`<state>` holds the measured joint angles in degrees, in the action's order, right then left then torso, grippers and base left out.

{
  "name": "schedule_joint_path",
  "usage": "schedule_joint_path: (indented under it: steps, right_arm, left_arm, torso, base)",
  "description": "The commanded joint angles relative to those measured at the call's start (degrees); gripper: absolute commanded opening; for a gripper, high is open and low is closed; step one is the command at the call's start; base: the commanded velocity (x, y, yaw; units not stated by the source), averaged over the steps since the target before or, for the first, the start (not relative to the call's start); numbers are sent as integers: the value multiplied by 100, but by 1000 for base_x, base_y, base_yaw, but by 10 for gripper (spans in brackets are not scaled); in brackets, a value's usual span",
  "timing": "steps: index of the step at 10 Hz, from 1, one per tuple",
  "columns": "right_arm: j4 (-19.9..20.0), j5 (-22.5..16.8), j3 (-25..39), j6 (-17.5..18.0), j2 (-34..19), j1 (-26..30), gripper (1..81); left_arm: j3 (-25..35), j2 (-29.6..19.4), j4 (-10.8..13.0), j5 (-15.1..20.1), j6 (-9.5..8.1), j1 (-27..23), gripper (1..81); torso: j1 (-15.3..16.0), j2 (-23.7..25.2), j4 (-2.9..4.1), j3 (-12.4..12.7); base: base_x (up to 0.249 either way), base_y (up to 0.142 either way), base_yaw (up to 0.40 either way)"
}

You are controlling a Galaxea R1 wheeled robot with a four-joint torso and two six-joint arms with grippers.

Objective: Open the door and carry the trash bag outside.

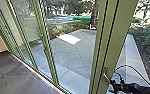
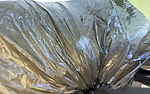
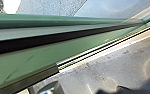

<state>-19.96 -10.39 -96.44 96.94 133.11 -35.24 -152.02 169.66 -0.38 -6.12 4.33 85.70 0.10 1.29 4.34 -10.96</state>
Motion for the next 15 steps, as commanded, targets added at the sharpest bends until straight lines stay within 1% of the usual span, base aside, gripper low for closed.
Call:
schedule_joint_path:
  steps: [1, 3, 4, 6, 9, 13, 15]
  right_arm:
    - [124, -2187, 144, 115, 492, -234, 811]
    - [124, -2029, 119, 115, 456, -103, 811]
    - [124, -2029, 118, 115, 456, -15, 811]
    - [124, -2029, 135, 123, 456, 100, 811]
    - [124, -2029, 153, 123, 456, 109, 811]
    - [132, -2012, 162, 132, 465, 135, 811]
    - [167, -1757, 136, 141, 465, 126, 811]
  left_arm:
    - [5, -63, -50, 313, -2, -198, 10]
    - [5, -72, -41, 322, -2, -189, 10]
    - [5, -98, -33, 322, -2, -172, 10]
    - [5, -116, -15, 340, 7, -172, 10]
    - [5, -116, -15, 340, 7, -163, 10]
    - [5, -116, -33, 331, 7, -154, 10]
    - [5, -133, -41, 322, 7, -154, 10]
  torso:
    - [2, 0, 0, 15]
    - [-2, 2, -7, -100]
    - [-2, 5, -7, -118]
    - [-5, 5, -7, -109]
    - [-7, 5, -9, -111]
    - [-10, 11, -11, -111]
    - [-10, 15, -15, -109]
  base:
    - [0, 0, 0]
    - [0, 0, 0]
    - [0, 0, 0]
    - [0, 0, 0]
    - [0, 0, 0]
    - [85, 0, 0]
    - [93, 0, 0]
